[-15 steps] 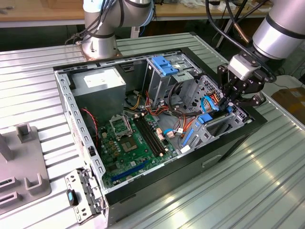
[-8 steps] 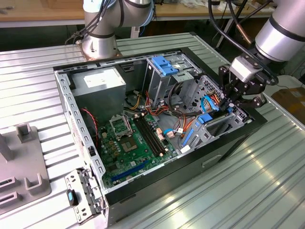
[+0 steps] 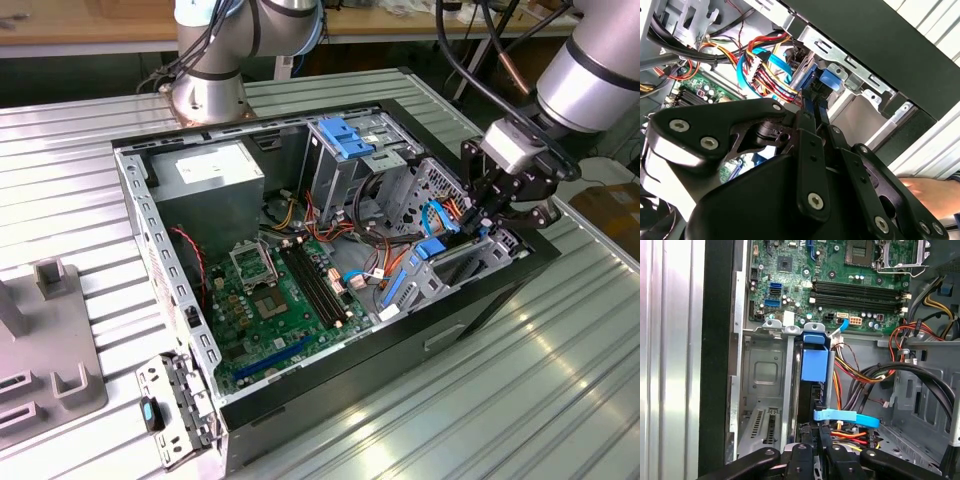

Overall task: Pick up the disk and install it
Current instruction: 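Insert the second disk wire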

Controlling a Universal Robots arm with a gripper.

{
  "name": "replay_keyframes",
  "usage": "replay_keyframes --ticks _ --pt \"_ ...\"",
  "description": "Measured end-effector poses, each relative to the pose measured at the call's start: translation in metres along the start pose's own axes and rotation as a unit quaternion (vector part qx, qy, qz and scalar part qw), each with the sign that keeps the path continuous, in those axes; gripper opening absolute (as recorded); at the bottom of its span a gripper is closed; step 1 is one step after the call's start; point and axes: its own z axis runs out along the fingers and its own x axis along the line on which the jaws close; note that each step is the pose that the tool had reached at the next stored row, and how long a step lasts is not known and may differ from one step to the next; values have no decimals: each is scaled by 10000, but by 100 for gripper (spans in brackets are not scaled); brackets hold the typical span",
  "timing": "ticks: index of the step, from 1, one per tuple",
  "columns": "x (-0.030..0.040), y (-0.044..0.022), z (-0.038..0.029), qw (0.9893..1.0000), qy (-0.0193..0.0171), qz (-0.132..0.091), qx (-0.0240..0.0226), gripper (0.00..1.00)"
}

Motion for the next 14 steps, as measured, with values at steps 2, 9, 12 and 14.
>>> replay_keyframes --ticks 2,9,12,14 --pt "0 1 1 10000 0 13 1 17" --pt "-13 2 4 9999 5 124 9 17" --pt "-19 3 5 9999 4 126 9 17" --pt "-24 4 6 9999 4 125 10 17"
